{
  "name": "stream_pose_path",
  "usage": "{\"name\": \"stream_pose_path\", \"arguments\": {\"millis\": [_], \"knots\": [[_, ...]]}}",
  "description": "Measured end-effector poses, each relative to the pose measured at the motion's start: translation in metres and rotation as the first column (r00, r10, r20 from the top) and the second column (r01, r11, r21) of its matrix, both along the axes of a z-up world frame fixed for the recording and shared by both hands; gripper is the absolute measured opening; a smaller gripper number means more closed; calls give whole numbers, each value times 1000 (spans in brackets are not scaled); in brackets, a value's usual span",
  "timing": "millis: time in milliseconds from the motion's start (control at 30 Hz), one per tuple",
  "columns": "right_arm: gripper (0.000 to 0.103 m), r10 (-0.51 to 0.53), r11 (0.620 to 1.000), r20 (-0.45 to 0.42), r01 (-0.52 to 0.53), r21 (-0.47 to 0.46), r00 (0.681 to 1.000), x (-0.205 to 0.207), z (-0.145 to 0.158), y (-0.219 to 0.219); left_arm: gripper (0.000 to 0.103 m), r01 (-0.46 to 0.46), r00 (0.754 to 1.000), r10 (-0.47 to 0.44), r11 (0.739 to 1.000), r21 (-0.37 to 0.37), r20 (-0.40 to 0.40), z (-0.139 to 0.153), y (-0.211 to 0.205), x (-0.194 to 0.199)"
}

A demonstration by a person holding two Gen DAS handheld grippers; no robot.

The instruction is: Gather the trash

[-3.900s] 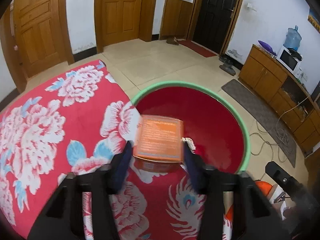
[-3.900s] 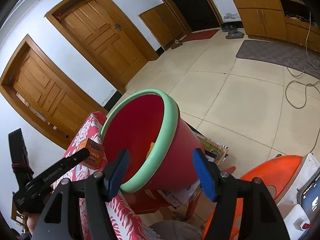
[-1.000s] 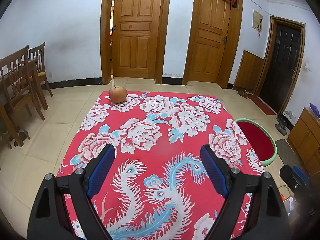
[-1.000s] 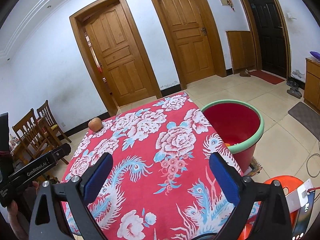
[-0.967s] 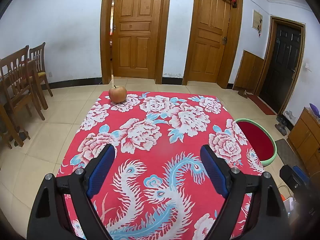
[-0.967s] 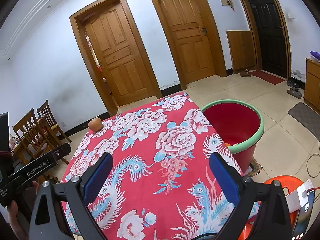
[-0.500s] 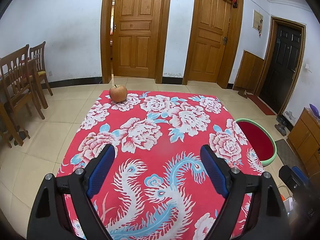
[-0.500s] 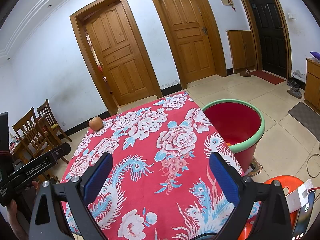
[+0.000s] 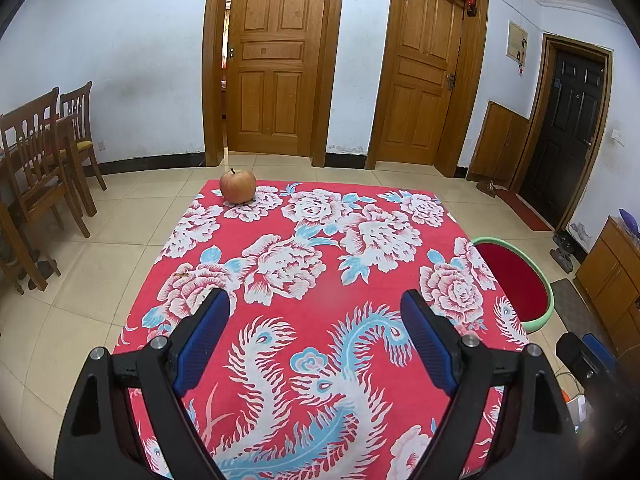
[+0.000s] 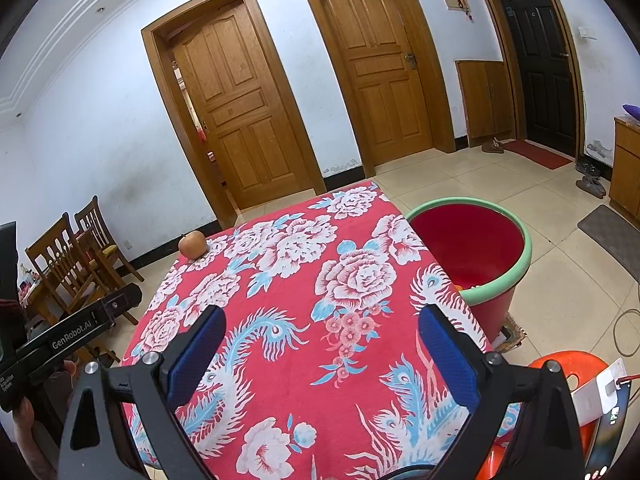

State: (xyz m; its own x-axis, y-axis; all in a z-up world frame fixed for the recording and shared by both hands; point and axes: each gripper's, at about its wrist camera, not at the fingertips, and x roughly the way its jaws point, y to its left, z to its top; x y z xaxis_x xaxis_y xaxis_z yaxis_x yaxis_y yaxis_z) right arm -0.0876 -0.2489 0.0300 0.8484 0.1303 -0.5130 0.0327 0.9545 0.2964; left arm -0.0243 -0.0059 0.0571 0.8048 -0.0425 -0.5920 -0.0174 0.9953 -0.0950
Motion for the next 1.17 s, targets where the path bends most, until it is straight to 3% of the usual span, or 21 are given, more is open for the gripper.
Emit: {"name": "stream_pose_path", "arguments": {"millis": [1167], "knots": [[99, 1, 1000, -4, -1, -3, 1000, -1, 0, 3, 86, 0, 1000, 0, 1000, 1, -2, 0, 2, -1]]}}
